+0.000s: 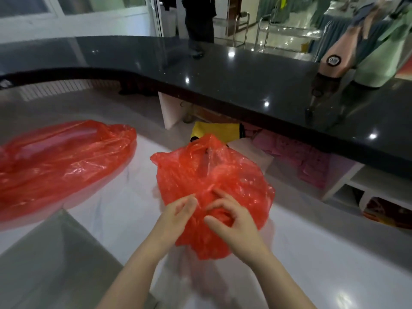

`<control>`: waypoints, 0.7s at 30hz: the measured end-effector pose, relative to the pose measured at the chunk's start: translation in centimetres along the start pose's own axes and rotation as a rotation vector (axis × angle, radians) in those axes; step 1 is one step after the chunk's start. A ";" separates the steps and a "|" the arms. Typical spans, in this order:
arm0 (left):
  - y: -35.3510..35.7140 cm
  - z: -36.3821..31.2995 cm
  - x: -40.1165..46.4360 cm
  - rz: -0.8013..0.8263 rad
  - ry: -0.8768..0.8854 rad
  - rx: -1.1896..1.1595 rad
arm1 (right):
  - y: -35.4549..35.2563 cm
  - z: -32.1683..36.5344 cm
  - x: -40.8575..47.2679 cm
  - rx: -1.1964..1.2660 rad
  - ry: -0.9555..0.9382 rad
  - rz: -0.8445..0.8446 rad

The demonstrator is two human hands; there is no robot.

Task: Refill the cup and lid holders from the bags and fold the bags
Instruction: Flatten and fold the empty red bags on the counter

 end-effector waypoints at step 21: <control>-3.9 2.8 1.6 -0.257 -0.092 0.008 | -8.7 -9.0 0.2 0.052 0.366 -0.393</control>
Point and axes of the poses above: each hand's wrist, its own x-axis towards the middle knuckle, its own y-axis out of the palm, z = x × y, the point moved 6 cm from there along x, towards the middle knuckle, and after that the axes turned 11 degrees about z, right-handed, at the moved point
